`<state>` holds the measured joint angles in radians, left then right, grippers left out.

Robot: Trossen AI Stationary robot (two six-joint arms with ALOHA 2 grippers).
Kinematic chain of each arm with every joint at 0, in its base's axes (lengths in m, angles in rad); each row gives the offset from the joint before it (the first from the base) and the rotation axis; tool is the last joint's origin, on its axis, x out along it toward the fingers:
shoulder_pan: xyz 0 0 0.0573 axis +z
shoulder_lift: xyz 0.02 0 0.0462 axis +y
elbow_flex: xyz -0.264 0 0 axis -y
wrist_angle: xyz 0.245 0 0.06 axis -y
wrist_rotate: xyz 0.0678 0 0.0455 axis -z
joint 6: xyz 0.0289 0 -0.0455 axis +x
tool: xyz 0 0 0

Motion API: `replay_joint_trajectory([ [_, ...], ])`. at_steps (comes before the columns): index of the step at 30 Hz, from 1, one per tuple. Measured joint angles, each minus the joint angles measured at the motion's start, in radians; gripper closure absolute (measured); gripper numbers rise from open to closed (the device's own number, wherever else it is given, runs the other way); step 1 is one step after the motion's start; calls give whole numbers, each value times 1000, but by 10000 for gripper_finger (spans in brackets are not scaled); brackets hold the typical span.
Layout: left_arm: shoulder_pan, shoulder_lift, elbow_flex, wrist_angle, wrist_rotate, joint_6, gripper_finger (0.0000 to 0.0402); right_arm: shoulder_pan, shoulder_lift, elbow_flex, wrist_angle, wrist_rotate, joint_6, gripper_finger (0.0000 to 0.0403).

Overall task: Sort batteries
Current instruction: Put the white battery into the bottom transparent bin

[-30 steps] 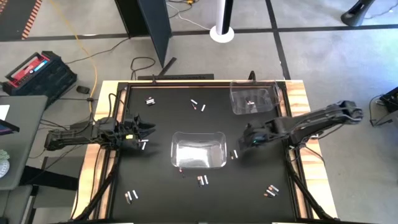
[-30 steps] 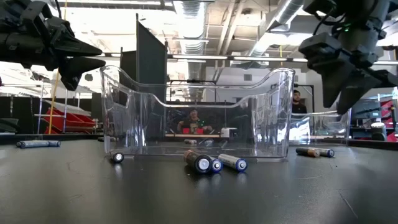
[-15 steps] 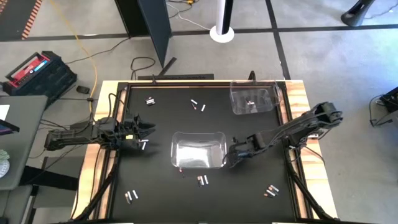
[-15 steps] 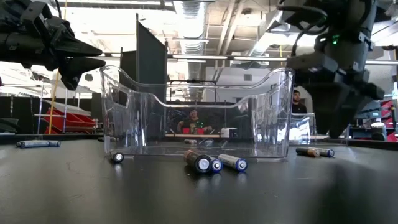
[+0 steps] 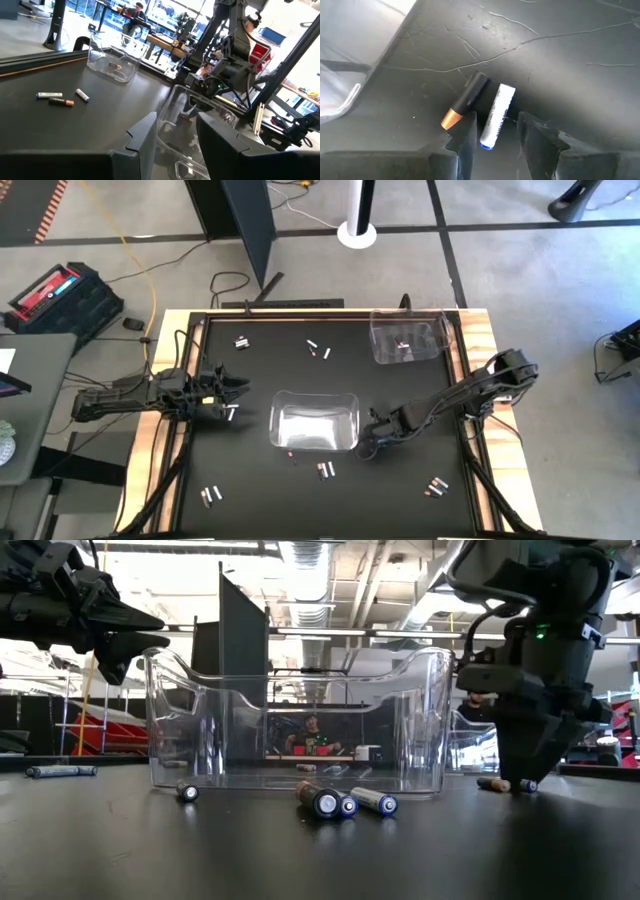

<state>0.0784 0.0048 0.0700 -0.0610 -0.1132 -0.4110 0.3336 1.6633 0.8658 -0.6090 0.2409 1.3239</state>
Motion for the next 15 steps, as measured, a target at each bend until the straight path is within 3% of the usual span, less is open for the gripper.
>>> replay_joint_trajectory([
  [6,0,0,0,0,0,0,269,1,2,0,-3,1,-13,245],
  [15,0,0,0,-1,0,0,269,0,2,-2,-9,1,-24,338],
])
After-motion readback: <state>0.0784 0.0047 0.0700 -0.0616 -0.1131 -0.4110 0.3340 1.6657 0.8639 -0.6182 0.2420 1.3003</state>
